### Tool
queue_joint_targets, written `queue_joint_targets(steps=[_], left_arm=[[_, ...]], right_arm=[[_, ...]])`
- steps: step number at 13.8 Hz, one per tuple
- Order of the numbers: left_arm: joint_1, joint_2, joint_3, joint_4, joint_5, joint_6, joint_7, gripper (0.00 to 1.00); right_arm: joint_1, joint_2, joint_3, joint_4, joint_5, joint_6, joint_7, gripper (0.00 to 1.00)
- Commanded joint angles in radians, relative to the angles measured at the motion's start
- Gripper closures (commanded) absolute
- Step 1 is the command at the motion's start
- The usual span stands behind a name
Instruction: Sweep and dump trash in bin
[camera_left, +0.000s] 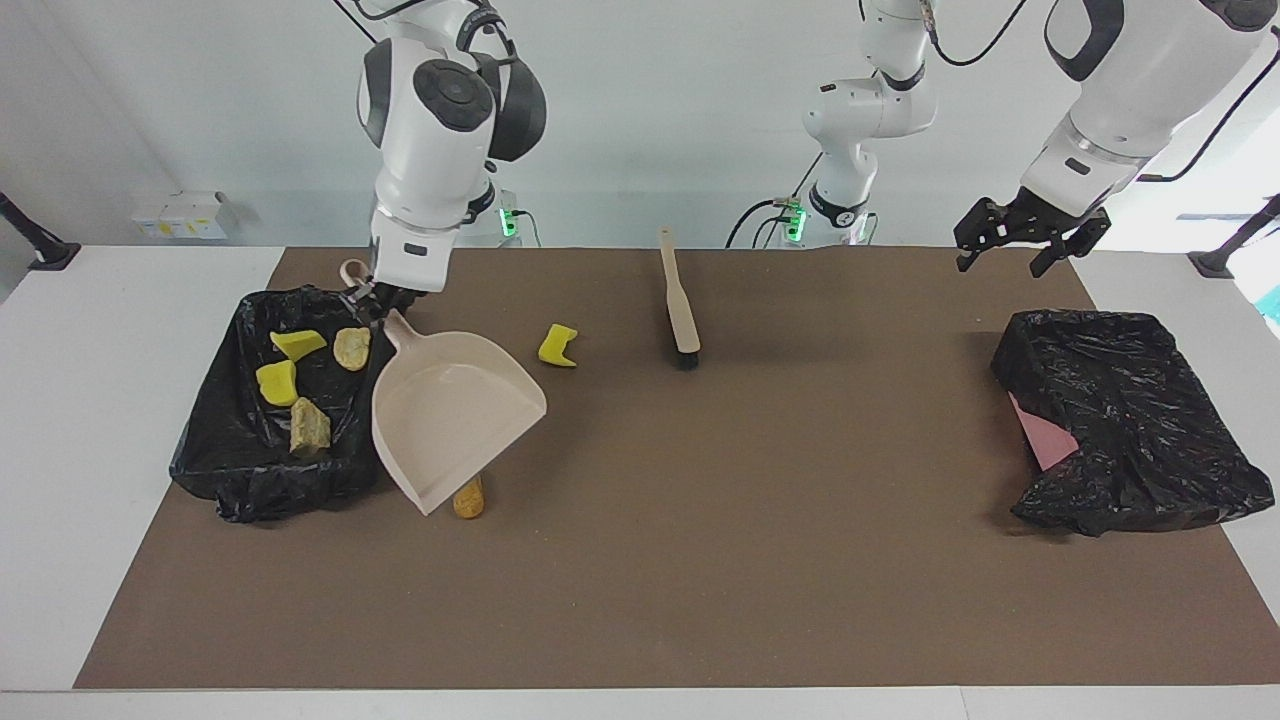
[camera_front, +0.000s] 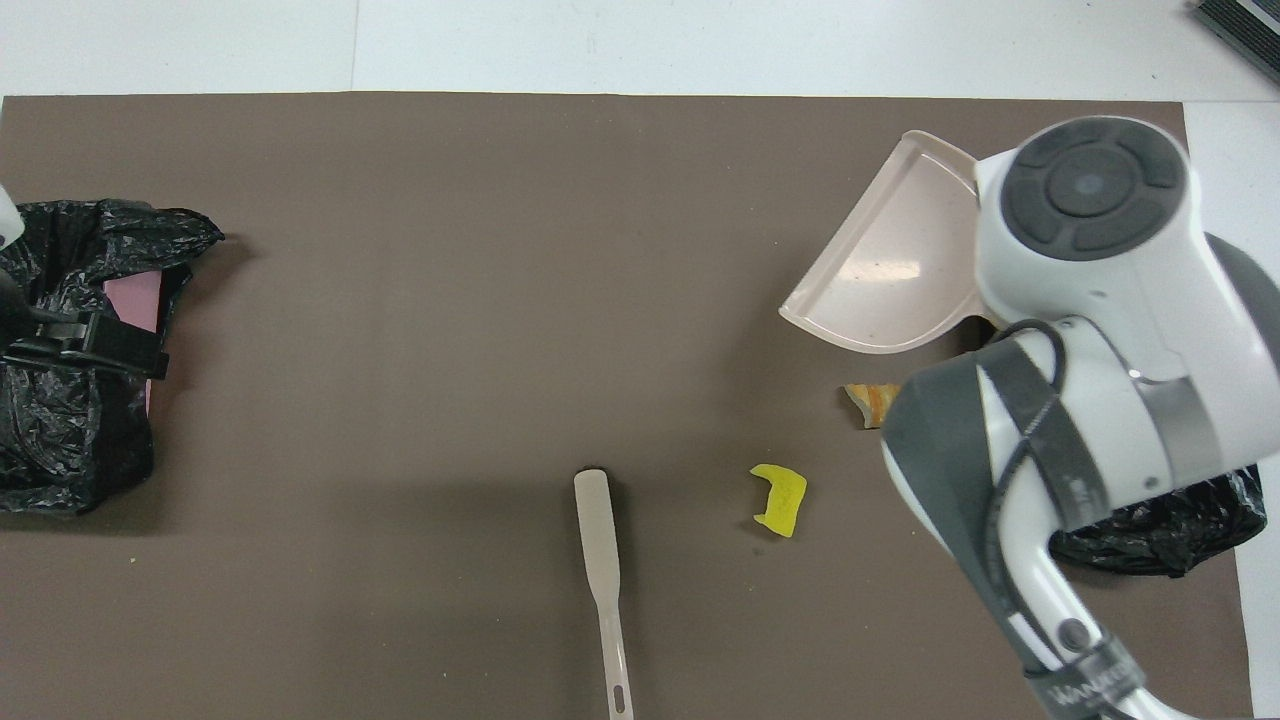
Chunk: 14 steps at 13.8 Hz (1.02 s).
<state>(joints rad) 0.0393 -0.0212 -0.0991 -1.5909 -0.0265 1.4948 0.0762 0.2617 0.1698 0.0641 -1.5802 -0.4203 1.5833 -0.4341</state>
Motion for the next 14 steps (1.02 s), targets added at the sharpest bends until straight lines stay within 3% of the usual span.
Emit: queue_joint_targets(steps=[1, 5, 8, 14], left_arm=[[-0.002, -0.037, 0.002, -0.047, 0.003, 0.010, 0.014, 0.00], [-0.002, -0.046, 0.002, -0.066, 0.003, 0.010, 0.014, 0.00], [-0.002, -0.051, 0.002, -0.067, 0.003, 0.010, 0.014, 0.00], [-0.002, -0.065, 0.002, -0.093, 0.003, 0.022, 0.014, 0.00]], right_arm=[[0.042, 0.135, -0.004, 0.164, 0.113, -0.040, 0.200, 1.00], [0.128, 0.246, -0.004, 0.291, 0.129, -0.029, 0.378, 1.00], [0.140, 0.315, -0.004, 0.377, 0.248, -0.014, 0.578, 1.00], [0.220, 0.393, -0.003, 0.379, 0.350, 0.131, 0.871, 1.00]])
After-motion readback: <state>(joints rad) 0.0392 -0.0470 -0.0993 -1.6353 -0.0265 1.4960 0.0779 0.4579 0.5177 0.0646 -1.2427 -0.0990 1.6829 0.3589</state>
